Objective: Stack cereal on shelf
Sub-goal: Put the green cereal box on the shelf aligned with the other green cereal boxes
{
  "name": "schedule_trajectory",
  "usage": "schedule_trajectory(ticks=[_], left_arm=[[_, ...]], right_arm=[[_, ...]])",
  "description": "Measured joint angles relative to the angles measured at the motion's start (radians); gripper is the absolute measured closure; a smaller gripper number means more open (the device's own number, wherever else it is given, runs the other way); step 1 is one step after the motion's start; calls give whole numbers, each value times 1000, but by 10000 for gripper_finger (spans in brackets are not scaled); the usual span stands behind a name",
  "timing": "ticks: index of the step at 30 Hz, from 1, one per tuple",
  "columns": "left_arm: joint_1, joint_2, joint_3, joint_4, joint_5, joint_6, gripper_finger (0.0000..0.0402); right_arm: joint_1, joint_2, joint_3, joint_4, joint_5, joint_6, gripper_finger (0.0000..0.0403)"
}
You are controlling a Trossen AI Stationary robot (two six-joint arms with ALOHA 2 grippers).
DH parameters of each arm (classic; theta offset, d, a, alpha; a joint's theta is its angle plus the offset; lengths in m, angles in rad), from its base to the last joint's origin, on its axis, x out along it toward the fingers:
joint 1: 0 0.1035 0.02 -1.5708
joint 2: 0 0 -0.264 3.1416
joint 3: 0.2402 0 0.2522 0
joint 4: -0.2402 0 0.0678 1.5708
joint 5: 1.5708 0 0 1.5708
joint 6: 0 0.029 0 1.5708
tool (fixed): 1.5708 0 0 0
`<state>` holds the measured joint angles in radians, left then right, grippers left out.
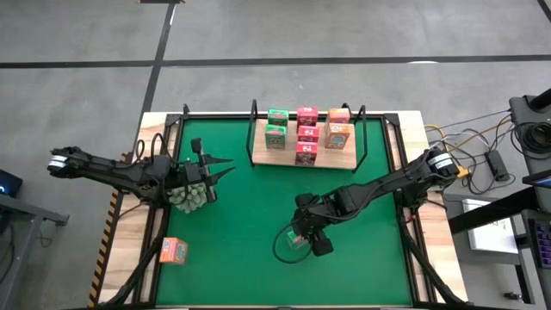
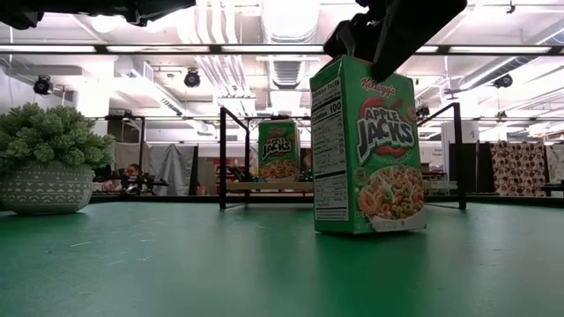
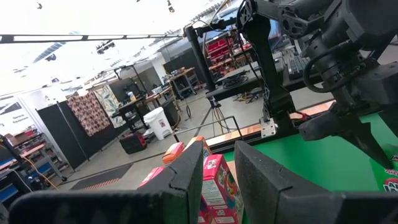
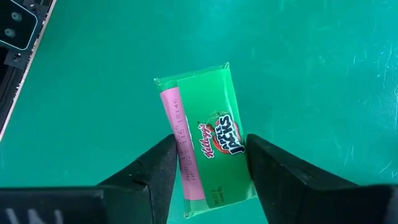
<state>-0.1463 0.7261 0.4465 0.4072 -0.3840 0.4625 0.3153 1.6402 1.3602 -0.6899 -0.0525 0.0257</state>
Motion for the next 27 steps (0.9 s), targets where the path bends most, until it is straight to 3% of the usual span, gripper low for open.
schedule_trajectory(ticks=[9,27], left_arm=[[0,0,0,0,0,0,326],[0,0,0,9,0,0,326]], right_arm=[[-23,0,40,-15,0,-2,228],[-222,-2,316,-37,29,8,227]])
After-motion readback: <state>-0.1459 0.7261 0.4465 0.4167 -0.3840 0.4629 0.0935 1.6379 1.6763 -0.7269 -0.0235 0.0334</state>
